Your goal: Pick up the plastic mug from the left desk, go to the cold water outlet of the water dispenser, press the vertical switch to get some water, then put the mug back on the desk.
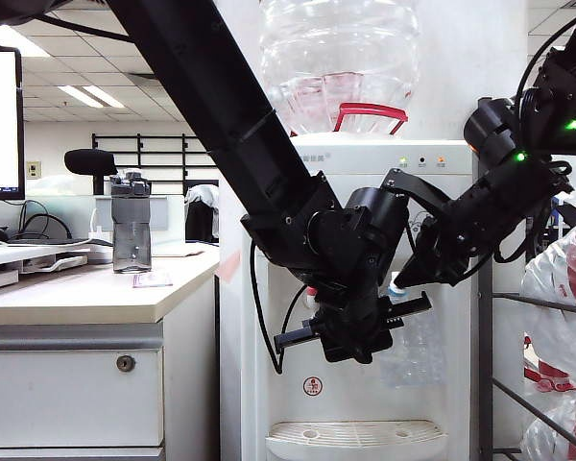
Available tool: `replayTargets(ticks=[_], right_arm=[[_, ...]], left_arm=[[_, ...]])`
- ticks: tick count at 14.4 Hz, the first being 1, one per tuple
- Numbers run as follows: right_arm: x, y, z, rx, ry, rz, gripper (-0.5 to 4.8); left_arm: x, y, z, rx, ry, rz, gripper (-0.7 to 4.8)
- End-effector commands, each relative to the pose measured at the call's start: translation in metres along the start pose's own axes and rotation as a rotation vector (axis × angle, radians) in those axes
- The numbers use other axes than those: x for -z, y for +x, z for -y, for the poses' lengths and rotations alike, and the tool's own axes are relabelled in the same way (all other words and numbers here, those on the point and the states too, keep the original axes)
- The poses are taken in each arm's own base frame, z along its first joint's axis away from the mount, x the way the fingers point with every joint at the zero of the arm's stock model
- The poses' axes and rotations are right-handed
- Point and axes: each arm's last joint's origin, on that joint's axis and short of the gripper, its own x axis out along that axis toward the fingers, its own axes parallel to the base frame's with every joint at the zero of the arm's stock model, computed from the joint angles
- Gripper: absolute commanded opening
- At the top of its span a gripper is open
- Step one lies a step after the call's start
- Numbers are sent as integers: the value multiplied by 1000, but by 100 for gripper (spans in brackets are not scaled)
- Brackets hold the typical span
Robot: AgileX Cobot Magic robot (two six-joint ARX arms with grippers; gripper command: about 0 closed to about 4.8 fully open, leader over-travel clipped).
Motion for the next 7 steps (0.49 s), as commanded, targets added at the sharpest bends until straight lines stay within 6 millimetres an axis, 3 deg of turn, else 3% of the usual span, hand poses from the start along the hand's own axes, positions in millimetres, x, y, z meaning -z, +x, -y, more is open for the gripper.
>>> replayTargets(ticks=[1, 7], right_arm=[[5, 2, -3, -6, 17, -46, -4], [-12, -17, 4, 37, -7, -14, -4]], left_arm=[[-6, -2, 4, 16, -19, 30, -6], [-6, -2, 4, 16, -19, 30, -6]])
